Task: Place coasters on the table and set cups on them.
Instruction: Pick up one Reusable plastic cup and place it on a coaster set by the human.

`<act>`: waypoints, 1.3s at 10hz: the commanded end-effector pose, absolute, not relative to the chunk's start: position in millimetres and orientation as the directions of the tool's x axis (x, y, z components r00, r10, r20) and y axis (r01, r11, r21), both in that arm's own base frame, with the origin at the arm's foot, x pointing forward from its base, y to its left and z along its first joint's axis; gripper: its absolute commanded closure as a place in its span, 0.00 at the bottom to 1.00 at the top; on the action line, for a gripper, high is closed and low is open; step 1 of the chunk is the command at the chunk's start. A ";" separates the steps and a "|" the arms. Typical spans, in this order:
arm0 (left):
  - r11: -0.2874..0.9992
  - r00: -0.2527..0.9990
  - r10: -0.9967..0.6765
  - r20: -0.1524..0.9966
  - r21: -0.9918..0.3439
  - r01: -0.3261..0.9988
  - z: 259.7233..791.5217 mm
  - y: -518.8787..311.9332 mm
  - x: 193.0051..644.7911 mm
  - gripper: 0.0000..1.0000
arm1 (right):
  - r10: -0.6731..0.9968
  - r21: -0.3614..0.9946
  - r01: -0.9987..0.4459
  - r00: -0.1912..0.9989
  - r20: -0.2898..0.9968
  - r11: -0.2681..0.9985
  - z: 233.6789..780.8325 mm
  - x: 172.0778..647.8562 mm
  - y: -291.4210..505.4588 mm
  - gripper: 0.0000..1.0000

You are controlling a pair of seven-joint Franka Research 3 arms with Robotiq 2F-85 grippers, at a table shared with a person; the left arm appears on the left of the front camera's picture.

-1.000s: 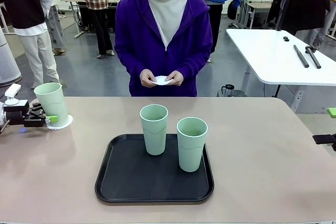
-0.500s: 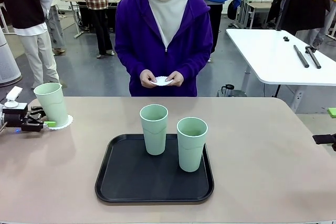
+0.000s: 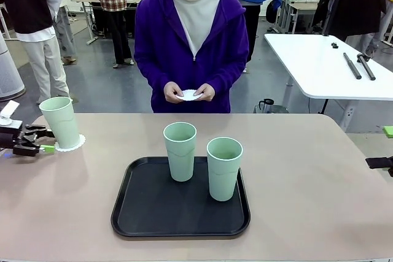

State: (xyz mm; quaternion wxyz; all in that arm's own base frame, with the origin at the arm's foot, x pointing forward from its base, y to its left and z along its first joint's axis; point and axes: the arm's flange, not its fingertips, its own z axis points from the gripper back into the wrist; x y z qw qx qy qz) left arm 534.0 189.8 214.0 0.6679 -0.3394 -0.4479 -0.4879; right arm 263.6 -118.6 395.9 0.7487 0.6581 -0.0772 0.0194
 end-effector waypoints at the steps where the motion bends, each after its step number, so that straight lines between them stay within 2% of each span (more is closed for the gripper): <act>1: 0.328 0.144 -0.420 0.896 0.002 0.945 236.0 199.3 514.5 0.00 | -0.079 0.983 -0.136 0.986 0.146 0.122 398.0 264.1 -118.8 0.00; 4: 0.384 0.166 -0.503 0.848 0.047 0.922 283.6 211.2 489.4 0.00 | -0.079 0.983 -0.136 0.986 0.146 0.122 398.0 264.1 -118.8 0.00; 8: 0.439 0.241 -0.607 0.758 0.067 0.896 397.8 161.0 426.4 0.00 | -0.079 0.983 -0.136 0.986 0.146 0.122 398.0 264.1 -118.8 0.00; 10: 0.462 0.295 -0.673 0.678 0.075 0.884 450.7 124.5 399.1 0.00 | -0.079 0.983 -0.136 0.986 0.146 0.122 398.0 264.1 -118.8 0.00; 13: 0.517 0.405 -0.741 0.535 0.071 0.853 501.7 79.0 371.3 0.00 | -0.079 0.983 -0.136 0.986 0.146 0.122 398.0 264.1 -118.8 0.00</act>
